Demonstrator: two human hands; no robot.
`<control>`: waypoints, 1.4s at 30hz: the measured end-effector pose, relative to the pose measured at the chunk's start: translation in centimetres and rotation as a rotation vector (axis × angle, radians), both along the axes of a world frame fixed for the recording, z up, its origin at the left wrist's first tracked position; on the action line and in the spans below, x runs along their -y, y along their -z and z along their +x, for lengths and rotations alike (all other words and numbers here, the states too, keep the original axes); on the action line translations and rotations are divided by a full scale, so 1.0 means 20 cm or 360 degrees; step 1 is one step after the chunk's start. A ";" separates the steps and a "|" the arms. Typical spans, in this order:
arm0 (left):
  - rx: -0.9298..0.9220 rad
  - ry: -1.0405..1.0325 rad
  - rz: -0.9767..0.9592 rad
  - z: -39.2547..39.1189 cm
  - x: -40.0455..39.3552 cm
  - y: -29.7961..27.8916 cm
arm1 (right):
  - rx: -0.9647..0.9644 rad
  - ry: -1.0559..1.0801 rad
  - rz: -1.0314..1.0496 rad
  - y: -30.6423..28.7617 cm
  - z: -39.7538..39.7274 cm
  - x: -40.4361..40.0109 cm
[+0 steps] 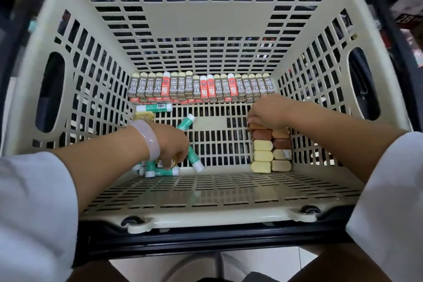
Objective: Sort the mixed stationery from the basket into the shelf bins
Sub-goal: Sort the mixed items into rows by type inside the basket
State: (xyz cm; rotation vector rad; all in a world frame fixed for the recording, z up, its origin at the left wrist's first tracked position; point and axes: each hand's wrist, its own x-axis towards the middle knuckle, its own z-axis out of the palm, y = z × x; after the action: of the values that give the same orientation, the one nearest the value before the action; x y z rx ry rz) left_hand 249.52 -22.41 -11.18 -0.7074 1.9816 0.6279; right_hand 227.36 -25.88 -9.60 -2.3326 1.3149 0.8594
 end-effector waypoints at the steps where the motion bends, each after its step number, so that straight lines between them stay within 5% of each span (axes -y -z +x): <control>1: 0.0020 0.0051 -0.0026 0.00 0.00 0.00 | -0.0031 -0.0016 0.0008 0.00 -0.01 0.00; 8: 0.0028 0.0192 -0.0290 -0.01 -0.02 -0.01 | -0.0107 0.0018 0.0023 0.06 -0.02 0.00; 14: -0.0005 0.0203 -0.0420 0.01 -0.01 0.00 | 0.0149 0.0105 0.0218 0.06 -0.04 0.00; 22: -0.0242 -0.0377 -0.0185 0.09 0.06 0.04 | 0.0019 0.0067 0.0305 0.05 -0.03 -0.01; 25: -0.0678 -0.0929 -0.0057 0.09 0.12 -0.04 | 0.0374 0.0109 0.0048 0.03 0.02 -0.02; 29: -0.1138 -0.1576 -0.0033 0.05 0.14 -0.05 | 0.1226 0.0768 0.0533 -0.01 0.13 -0.06; 35: -0.1281 -0.1742 -0.0002 0.02 0.10 -0.03 | 0.1508 0.1169 0.0534 0.01 0.14 -0.08; 38: -0.1247 -0.1771 -0.0074 0.04 0.12 -0.02 | 0.1237 0.0844 0.0311 0.02 0.12 -0.07; 42: -0.1232 -0.1829 -0.0120 0.05 0.13 -0.01 | 0.0500 -0.0152 0.0455 0.09 0.11 -0.16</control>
State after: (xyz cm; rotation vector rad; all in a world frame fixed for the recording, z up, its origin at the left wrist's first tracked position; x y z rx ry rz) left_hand 250.61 -24.91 -11.05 -1.8926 2.1122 1.6951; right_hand 229.59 -22.66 -11.49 -2.2049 0.8961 0.6265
